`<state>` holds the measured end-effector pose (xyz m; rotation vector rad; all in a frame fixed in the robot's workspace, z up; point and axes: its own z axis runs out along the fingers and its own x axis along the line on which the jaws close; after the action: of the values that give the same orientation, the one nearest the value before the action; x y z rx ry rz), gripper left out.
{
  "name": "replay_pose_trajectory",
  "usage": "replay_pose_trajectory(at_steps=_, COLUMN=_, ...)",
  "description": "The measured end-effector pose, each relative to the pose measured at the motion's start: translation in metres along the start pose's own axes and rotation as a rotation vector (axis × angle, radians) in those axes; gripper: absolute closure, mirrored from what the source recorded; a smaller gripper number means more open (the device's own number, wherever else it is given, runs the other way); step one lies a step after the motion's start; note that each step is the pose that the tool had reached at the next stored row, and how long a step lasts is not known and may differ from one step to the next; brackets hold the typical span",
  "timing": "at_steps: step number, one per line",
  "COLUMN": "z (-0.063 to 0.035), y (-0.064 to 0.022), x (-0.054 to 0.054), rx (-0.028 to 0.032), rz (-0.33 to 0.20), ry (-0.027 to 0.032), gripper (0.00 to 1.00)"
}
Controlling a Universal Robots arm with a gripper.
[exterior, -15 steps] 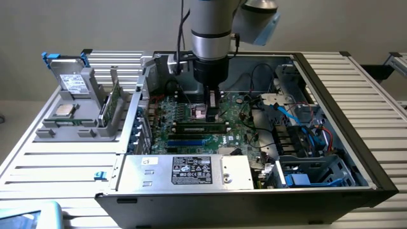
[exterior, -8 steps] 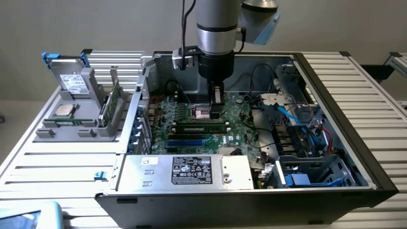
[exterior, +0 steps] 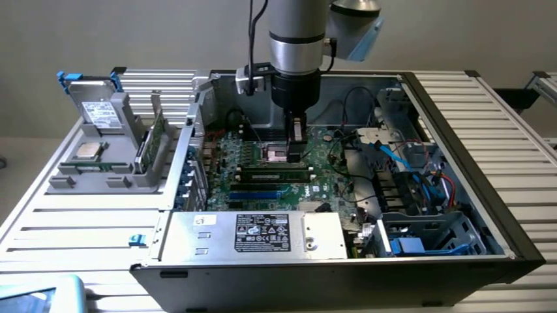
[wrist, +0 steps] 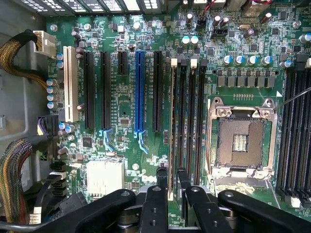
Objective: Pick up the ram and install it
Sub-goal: 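Press down the ram until it locks into place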
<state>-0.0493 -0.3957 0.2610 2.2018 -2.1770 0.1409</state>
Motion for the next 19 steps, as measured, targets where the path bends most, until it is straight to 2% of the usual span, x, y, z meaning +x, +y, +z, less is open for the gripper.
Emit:
replay_pose_trajectory(at_steps=5, z=0.0, y=0.0, x=0.0, rx=-0.001, rz=0.0, ry=-0.0001, gripper=0.8)
replay_pose_trajectory(at_steps=7, z=0.0001, y=0.0, x=0.0, rx=-0.0013, rz=0.0, ry=-0.0002, gripper=0.89)
replay_pose_trajectory(at_steps=15, z=0.0055, y=-0.0027, x=0.0004, rx=-0.0028, rz=0.004, ry=-0.0013, gripper=0.89)
replay_pose_trajectory(at_steps=19, z=0.0099, y=-0.0029, x=0.0016, rx=-0.0081, rz=0.008, ry=-0.0044, gripper=0.89)
